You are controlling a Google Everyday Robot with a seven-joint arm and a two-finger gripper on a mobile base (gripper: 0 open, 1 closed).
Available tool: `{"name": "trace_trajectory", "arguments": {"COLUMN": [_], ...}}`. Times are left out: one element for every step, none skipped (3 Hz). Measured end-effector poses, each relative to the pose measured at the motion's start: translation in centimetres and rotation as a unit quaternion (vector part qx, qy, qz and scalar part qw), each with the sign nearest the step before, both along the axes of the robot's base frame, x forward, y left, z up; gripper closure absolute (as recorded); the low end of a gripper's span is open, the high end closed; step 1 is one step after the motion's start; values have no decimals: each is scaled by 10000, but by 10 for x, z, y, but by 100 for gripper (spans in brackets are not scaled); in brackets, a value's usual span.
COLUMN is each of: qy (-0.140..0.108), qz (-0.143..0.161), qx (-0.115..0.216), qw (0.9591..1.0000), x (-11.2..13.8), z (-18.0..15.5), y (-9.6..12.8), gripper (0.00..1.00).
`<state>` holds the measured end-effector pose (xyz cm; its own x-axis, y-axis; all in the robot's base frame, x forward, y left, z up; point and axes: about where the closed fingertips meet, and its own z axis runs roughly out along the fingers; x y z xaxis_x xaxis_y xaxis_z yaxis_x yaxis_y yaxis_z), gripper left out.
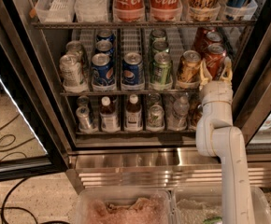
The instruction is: Pick coke can from middle shelf of fridge
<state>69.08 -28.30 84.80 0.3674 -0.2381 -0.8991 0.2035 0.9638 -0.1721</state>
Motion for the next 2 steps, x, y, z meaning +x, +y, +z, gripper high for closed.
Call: {"name": "trace_trajectory", "arguments": {"qy": [0, 0], "qz": [0, 0], "qx": [0, 0], "qw": [10000, 10000], "x": [0, 0], "z": [0, 0], "y": [0, 0], "gripper": [44, 36]}}
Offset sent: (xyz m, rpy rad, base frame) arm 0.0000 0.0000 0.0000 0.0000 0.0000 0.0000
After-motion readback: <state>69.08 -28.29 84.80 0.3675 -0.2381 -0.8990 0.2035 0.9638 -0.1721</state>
